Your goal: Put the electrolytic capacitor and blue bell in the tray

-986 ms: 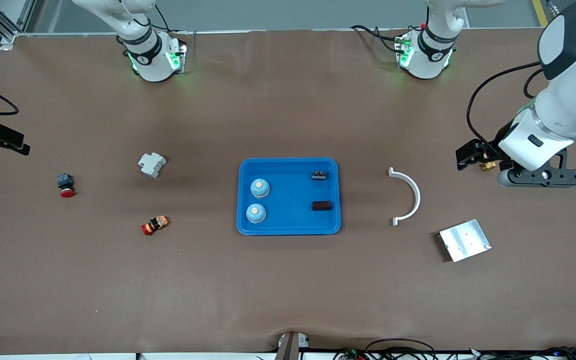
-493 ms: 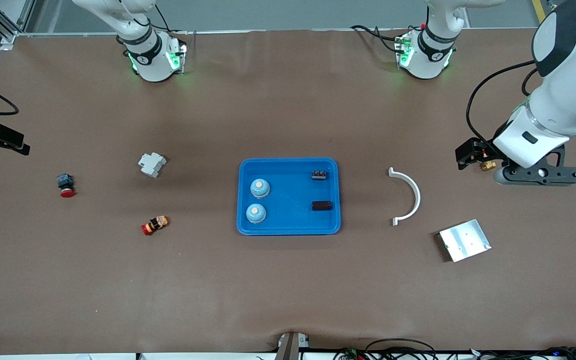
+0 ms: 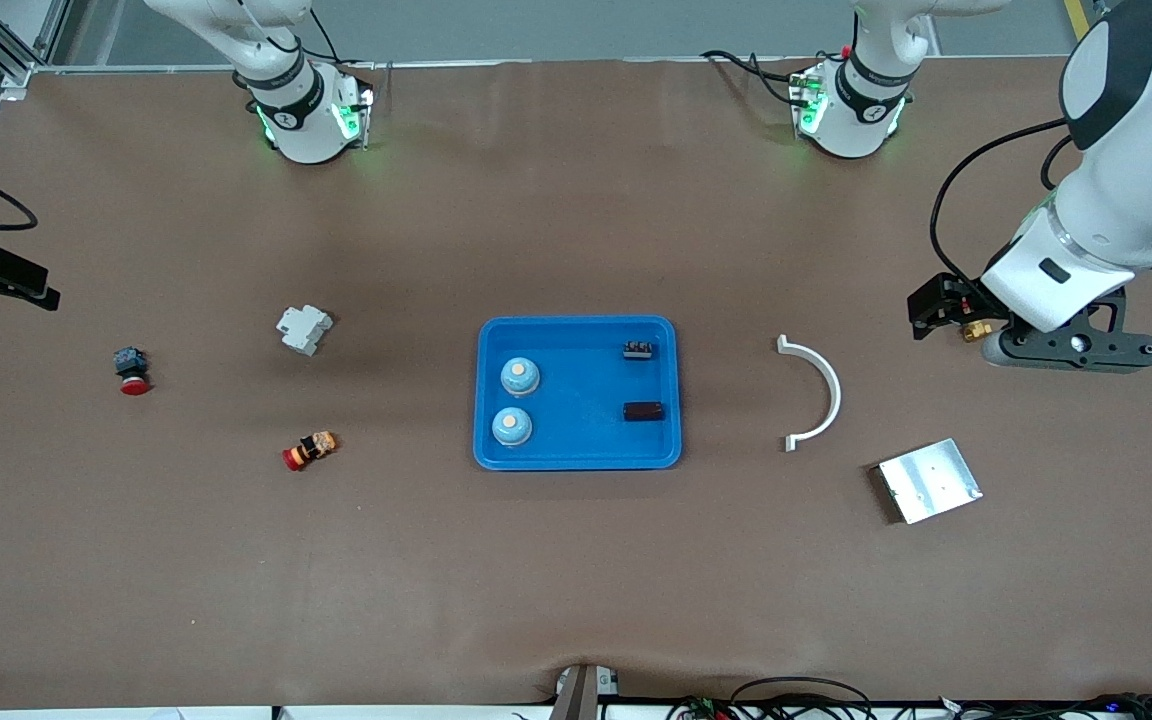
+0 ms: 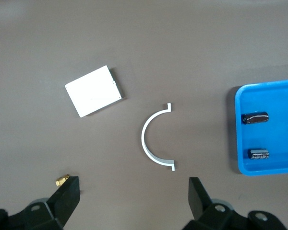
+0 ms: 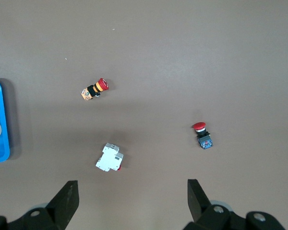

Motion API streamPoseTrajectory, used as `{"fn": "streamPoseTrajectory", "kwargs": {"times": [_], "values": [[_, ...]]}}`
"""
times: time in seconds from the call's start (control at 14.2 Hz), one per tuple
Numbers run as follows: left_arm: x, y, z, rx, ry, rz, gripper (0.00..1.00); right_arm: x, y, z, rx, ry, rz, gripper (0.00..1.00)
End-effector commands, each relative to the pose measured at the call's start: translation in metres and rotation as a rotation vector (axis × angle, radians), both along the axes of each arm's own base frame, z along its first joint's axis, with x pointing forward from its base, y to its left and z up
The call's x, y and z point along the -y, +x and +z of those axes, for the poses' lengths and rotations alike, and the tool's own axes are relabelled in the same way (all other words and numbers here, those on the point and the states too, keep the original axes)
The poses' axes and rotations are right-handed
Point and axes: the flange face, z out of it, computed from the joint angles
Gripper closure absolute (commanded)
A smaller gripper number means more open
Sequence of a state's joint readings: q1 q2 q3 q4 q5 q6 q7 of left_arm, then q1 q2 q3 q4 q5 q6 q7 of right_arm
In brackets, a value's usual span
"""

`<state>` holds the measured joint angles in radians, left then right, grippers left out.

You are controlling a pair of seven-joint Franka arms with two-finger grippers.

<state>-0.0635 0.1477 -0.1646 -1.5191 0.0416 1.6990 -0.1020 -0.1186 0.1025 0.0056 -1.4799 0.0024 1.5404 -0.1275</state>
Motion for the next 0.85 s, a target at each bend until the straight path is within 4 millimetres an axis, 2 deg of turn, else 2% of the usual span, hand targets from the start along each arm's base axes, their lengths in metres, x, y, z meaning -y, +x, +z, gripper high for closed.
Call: {"fn": "streamPoseTrajectory", "kwargs": {"times": [0.0,0.77], "values": [[-0.0001,-0.0057,0.0099,0.024,0.018,-0.035,0.0,0.0027,-0.0051,0.0041,0.001,0.017,-0.008,0.0],[-0.0003,-0.0052,0.0064,0.015,0.01,-0.015,0.0,0.0061,-0.0065,0.0028,-0.008,0.018,-0.014,0.0]]}}
